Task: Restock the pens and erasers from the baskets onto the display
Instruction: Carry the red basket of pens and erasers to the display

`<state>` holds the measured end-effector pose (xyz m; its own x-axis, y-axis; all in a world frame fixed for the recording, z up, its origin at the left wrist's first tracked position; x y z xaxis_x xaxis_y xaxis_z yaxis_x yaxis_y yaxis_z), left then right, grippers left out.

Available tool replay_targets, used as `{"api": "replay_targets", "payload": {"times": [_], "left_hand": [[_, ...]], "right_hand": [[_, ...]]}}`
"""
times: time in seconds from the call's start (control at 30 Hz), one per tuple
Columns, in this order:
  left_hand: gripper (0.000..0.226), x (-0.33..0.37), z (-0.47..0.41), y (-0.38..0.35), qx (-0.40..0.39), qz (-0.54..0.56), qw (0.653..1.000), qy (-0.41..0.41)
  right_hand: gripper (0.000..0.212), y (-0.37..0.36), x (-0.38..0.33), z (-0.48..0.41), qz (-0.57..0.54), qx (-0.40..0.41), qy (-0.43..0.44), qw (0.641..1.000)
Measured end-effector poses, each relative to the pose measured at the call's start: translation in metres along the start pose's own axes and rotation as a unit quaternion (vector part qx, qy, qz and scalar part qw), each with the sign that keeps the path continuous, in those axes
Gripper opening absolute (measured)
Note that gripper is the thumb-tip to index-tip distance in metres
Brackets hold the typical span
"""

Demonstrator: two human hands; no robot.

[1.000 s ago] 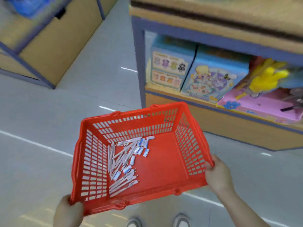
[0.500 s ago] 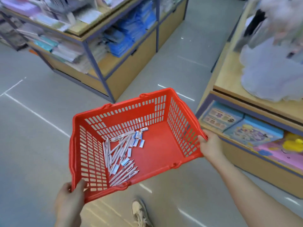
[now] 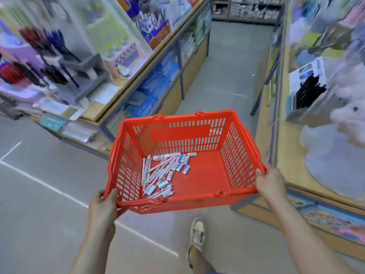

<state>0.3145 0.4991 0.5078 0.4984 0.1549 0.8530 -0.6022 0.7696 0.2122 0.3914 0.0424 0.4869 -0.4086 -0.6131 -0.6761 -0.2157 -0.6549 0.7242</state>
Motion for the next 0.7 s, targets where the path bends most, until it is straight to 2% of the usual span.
{"api": "replay_targets", "payload": {"times": [0.1, 0.23, 0.33, 0.6, 0.7], "left_hand": [[0.005, 0.042, -0.048, -0.057, -0.015, -0.004, 1.000, -0.006], [0.013, 0.106, -0.116, -0.132, -0.040, -0.042, 0.998, -0.037], [0.002, 0.151, -0.165, -0.184, -0.041, -0.073, 0.994, -0.068], [0.008, 0.270, -0.299, -0.365, -0.106, -0.105, 0.983, -0.102], [0.024, 0.318, -0.342, -0.433, -0.129, -0.129, 0.977, -0.106]], "right_hand": [[0.022, -0.008, -0.020, -0.060, -0.035, 0.023, -0.020, 0.999], [0.018, -0.015, -0.049, -0.136, -0.061, 0.035, -0.052, 0.996], [0.023, -0.017, -0.067, -0.199, -0.093, 0.056, -0.067, 0.992], [0.040, -0.029, -0.101, -0.386, -0.096, 0.094, -0.069, 0.988], [0.029, -0.015, -0.155, -0.436, -0.115, 0.128, -0.089, 0.981]]}}
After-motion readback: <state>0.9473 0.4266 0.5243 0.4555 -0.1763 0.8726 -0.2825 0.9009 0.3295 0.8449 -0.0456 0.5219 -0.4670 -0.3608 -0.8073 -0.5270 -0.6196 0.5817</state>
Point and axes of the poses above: each hand's wrist, its own z-axis away from the middle knuckle, its own y-axis out of the back of the hand, x = y × z, the point moved 7 cm from there along -z, towards the middle knuckle, and after that the axes turned 4 degrees about y, right-handed, at the moved point
